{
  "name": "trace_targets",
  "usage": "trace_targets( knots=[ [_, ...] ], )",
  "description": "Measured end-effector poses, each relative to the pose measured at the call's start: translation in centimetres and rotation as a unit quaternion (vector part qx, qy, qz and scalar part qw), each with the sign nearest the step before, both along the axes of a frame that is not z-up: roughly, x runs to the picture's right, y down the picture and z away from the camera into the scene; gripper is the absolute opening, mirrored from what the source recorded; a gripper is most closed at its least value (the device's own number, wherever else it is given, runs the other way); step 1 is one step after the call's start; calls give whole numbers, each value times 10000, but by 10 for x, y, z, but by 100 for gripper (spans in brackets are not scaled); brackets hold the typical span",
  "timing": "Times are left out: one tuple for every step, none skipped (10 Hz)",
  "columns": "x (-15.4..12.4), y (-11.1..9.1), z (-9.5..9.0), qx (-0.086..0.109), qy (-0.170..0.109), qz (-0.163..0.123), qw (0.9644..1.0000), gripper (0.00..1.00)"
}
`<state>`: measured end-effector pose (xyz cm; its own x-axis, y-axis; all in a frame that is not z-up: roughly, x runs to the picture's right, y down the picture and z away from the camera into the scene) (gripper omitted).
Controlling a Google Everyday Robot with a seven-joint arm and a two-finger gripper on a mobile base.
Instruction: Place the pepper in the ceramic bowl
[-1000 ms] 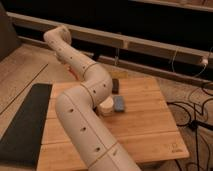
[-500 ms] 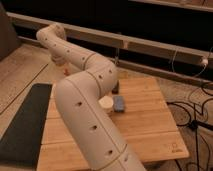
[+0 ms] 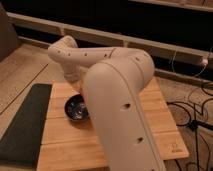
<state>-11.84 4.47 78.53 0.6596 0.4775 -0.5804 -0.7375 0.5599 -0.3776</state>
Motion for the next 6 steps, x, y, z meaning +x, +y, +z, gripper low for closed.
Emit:
trace_targets(
  knots=[
    [10,18,-6,-132,125,63,9998,0],
    [17,30,-7,-214,207,118,9995,0],
    [20,35,-4,-247,234,159,9993,0],
    [18,38,3,-261,218,200,9992,0],
    [11,34,18,-223,117,216,9994,1],
    [4,27,31,-165,20,191,9997,5]
  ],
)
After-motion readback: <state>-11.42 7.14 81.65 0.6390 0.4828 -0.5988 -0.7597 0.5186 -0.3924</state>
